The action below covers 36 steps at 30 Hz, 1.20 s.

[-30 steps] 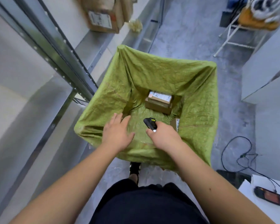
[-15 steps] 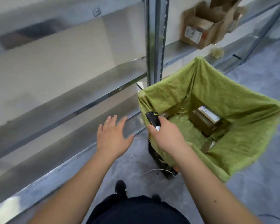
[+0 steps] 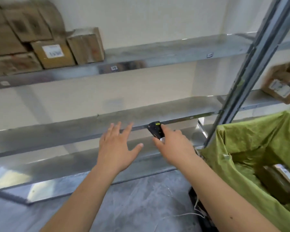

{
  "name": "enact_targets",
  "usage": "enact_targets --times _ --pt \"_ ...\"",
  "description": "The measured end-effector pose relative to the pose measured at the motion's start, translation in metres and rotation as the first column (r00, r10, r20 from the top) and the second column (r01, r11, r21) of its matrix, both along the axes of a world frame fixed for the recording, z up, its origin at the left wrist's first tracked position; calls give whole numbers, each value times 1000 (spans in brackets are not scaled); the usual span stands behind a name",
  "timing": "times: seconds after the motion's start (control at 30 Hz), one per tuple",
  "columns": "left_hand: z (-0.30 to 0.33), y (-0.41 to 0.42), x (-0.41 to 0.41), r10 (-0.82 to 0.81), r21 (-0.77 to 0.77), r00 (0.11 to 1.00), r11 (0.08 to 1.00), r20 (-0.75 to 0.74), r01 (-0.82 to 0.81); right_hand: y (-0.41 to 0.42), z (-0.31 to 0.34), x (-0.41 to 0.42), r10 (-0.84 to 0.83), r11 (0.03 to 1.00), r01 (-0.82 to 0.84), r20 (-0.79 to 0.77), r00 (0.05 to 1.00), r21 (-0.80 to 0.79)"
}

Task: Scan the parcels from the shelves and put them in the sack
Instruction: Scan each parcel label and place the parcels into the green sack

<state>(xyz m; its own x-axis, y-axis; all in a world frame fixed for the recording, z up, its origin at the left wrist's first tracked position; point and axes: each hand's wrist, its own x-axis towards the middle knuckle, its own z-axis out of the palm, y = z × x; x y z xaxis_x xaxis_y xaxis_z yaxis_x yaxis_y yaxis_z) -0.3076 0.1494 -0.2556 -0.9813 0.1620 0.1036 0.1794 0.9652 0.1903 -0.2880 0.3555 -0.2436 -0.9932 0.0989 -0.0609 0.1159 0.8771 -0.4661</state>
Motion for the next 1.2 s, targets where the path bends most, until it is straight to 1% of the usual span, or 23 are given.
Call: enact_targets --times 0.17,0.3,0.37,0.47,0.57,0.8,0.93,1.2 --pt "63 -78 -15 17 42 991 999 -133 -12 -72 55 -21 115 991 -107 -99 988 84" --pt "109 -126 -33 18 39 973 999 -229 -9 -115 101 -37 164 978 -135 -183 969 159" --pt "128 -145 -44 31 65 963 998 -267 -14 -131 124 -47 176 971 -133 -214 961 197" --pt "151 -164 -61 23 154 963 988 -268 19 -150 158 -62 187 960 -121 -258 948 253" --pt "171 -176 -82 8 175 966 984 -258 39 -159 190 -78 210 948 -117 -306 928 296" --pt "214 -175 -142 -7 176 957 982 -291 61 -153 238 -125 220 933 -103 -320 922 345" --pt "233 -159 -180 22 163 943 986 -332 34 -139 254 -165 254 920 -115 -347 903 373" --pt "254 -101 -258 47 213 964 977 -261 10 -96 272 -260 359 899 -214 -364 859 381"
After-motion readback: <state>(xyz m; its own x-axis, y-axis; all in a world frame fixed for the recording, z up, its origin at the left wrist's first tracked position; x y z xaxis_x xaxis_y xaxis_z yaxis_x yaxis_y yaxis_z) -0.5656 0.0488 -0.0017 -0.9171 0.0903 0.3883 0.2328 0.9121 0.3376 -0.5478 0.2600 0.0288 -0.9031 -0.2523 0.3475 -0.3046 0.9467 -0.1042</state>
